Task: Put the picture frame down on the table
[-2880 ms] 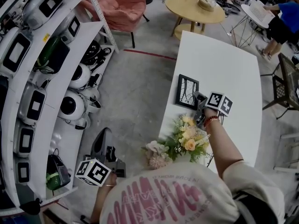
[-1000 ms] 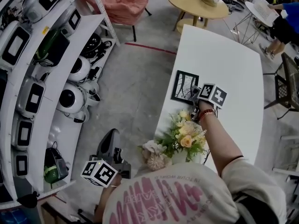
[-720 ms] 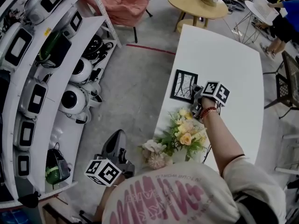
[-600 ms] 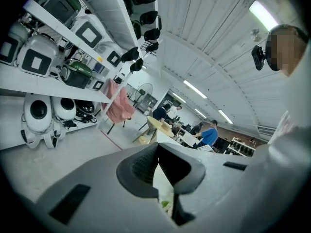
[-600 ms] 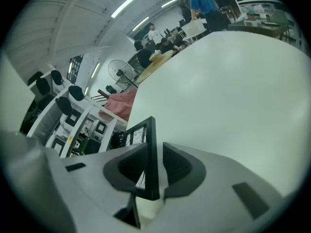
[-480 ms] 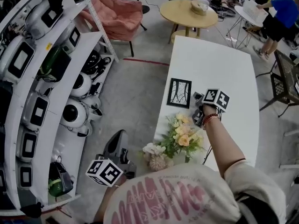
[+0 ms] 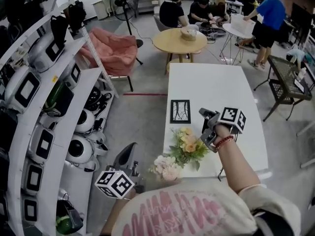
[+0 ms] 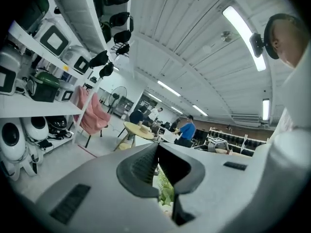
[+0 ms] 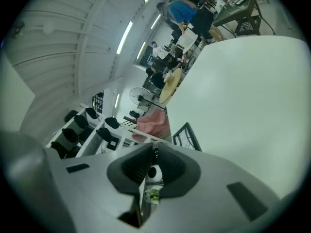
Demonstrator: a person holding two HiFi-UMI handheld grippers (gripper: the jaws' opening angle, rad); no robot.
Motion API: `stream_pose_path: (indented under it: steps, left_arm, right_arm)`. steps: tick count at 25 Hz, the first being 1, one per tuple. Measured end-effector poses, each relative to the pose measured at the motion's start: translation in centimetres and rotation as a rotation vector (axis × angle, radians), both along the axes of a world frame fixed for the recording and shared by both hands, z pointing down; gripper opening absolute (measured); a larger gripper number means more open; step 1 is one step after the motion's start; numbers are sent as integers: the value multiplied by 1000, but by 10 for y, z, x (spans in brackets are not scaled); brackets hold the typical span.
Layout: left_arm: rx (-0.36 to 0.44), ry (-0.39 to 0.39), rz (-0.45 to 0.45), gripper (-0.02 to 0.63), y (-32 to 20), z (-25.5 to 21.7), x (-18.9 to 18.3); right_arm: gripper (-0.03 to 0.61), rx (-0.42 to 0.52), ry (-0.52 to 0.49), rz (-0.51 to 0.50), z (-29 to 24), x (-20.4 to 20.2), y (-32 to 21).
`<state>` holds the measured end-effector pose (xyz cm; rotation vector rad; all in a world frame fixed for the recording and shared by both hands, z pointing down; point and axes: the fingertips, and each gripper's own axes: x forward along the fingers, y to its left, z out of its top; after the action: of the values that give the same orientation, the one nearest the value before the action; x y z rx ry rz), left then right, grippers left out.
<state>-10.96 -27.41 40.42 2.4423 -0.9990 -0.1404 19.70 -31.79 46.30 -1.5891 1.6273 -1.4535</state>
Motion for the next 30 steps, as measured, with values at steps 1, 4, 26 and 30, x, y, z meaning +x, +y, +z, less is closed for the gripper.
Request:
stream_pose_path:
  steps: [1,4,26,30]
  left_arm:
    - [8,12,5,3,2,-5,-2]
    - [41,42,27,3,8,-22,-6]
    - [159,-20,181,3,118,-50,-30]
    - [145,-29,200,3,134,-42,-37]
  right_arm:
    - [38,31,-2,2,-12,-5,9]
    - [28,119,-8,-5,-47,-23,35]
    - [6,249,731,27,-93,-113,200]
    - [6,194,763,40,-78,-117,223]
